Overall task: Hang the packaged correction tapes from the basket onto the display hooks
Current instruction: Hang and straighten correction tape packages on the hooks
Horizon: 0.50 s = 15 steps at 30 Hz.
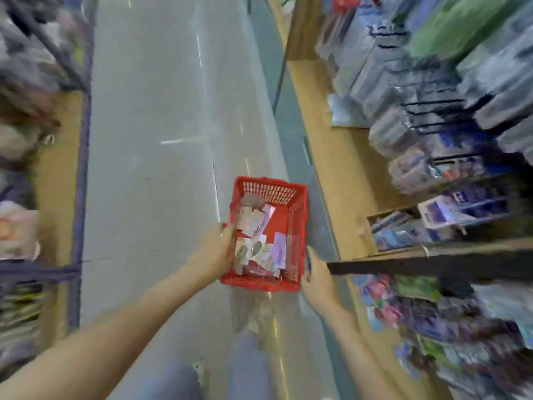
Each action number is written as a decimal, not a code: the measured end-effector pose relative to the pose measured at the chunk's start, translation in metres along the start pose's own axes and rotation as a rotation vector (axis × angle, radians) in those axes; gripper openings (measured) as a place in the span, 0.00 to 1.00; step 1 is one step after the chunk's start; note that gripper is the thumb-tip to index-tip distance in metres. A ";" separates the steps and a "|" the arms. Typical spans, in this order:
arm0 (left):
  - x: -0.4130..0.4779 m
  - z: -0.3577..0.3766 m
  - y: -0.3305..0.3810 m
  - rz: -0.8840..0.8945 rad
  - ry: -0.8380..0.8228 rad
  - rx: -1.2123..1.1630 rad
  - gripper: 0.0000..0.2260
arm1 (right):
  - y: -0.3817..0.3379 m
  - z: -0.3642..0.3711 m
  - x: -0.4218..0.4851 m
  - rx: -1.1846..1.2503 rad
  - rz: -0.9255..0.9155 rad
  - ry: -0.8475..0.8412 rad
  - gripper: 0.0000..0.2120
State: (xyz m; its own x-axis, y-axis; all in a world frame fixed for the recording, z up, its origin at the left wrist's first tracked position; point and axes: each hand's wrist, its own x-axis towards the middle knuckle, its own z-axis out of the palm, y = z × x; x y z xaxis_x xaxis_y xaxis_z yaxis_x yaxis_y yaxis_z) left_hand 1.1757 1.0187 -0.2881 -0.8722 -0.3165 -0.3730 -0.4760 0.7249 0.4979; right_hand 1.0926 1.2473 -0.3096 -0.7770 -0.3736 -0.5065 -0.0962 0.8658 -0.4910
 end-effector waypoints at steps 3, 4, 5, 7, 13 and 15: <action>0.061 0.079 -0.056 -0.103 -0.019 -0.030 0.20 | 0.058 0.073 0.088 -0.038 0.057 -0.062 0.34; 0.081 0.111 -0.074 -0.157 -0.019 -0.069 0.17 | 0.074 0.098 0.114 -0.047 0.082 -0.070 0.35; 0.102 0.147 -0.092 -0.189 -0.047 -0.102 0.16 | 0.089 0.121 0.137 -0.045 0.116 -0.071 0.35; 0.141 0.214 -0.119 -0.189 -0.142 -0.048 0.19 | 0.113 0.168 0.179 0.005 0.197 -0.078 0.32; 0.238 0.376 -0.171 -0.283 -0.354 0.302 0.22 | 0.200 0.296 0.295 0.050 0.245 -0.115 0.33; 0.264 0.417 -0.183 -0.254 -0.376 0.300 0.25 | 0.226 0.330 0.329 0.080 0.279 -0.108 0.38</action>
State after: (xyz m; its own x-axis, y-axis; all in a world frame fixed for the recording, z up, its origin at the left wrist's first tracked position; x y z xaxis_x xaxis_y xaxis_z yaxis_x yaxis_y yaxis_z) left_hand 1.0793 1.0576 -0.8039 -0.6070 -0.3033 -0.7345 -0.5656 0.8142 0.1313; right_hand 1.0203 1.2099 -0.8210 -0.6953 -0.1618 -0.7003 0.1643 0.9127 -0.3741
